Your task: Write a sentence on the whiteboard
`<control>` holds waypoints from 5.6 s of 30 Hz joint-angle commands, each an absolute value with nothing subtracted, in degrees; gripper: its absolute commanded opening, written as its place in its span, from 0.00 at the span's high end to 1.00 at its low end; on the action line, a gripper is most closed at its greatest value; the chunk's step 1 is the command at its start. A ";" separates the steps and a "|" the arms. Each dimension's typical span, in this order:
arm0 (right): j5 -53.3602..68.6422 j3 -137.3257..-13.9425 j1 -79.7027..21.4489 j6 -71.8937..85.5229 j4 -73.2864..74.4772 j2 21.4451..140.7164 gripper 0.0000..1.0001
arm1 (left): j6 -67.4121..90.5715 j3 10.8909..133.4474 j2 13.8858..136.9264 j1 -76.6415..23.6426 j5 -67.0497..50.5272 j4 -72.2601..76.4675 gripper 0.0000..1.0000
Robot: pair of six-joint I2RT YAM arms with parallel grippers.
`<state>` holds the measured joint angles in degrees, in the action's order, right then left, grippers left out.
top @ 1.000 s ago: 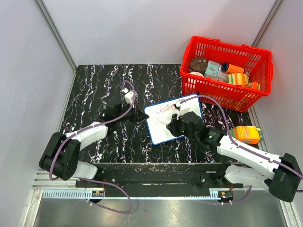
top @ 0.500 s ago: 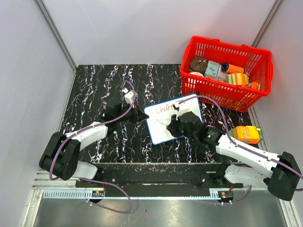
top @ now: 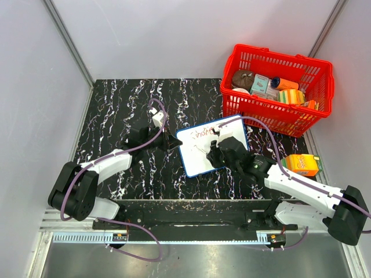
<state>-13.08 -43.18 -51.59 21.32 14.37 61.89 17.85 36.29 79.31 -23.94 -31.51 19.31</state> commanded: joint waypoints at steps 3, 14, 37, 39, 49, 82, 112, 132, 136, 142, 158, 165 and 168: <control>-18.20 -45.18 -51.59 21.53 16.70 61.08 1.00 | 8.61 36.83 80.42 -23.73 -22.41 18.46 1.00; -14.06 -45.09 -51.59 19.95 12.66 58.10 1.00 | 8.61 36.91 80.51 -23.73 -22.32 18.46 1.00; -12.48 -46.05 -51.59 19.51 11.86 62.84 1.00 | 8.35 36.91 80.24 -23.82 -22.32 18.19 1.00; -12.74 -46.14 -51.59 19.69 12.13 63.10 1.00 | 8.44 36.91 80.24 -23.82 -22.24 18.19 1.00; -11.87 -45.44 -51.59 20.65 13.80 61.96 1.00 | 8.44 36.91 80.24 -23.82 -22.24 18.11 1.00; -9.93 -42.80 -51.59 22.68 17.75 60.47 1.00 | 8.35 36.91 80.42 -23.82 -22.06 18.11 1.00; -11.87 -51.58 -51.33 16.97 18.10 53.69 1.00 | 6.69 36.02 56.91 -30.39 -2.66 9.51 0.15; 39.54 -59.68 -35.95 15.47 19.25 61.88 1.00 | -21.27 59.50 60.37 -58.79 -1.42 -26.46 0.06; 41.66 -58.54 -35.77 15.65 18.81 61.17 1.00 | -22.76 58.80 63.10 -59.06 2.19 -21.89 0.08; 42.28 -57.57 -35.68 16.00 18.81 60.21 1.00 | -21.89 59.59 64.34 -59.41 5.70 -20.30 0.36; 36.39 -56.43 -35.42 20.12 12.84 58.71 0.41 | -24.52 58.54 62.05 -62.84 9.14 -21.09 1.00; 29.63 -54.93 -35.24 22.15 9.32 54.51 0.20 | -22.68 55.91 59.95 -62.84 8.88 -21.27 1.00; 25.06 -53.88 -35.24 23.64 8.18 51.96 0.05 | -19.79 53.98 58.72 -62.84 8.61 -19.78 1.00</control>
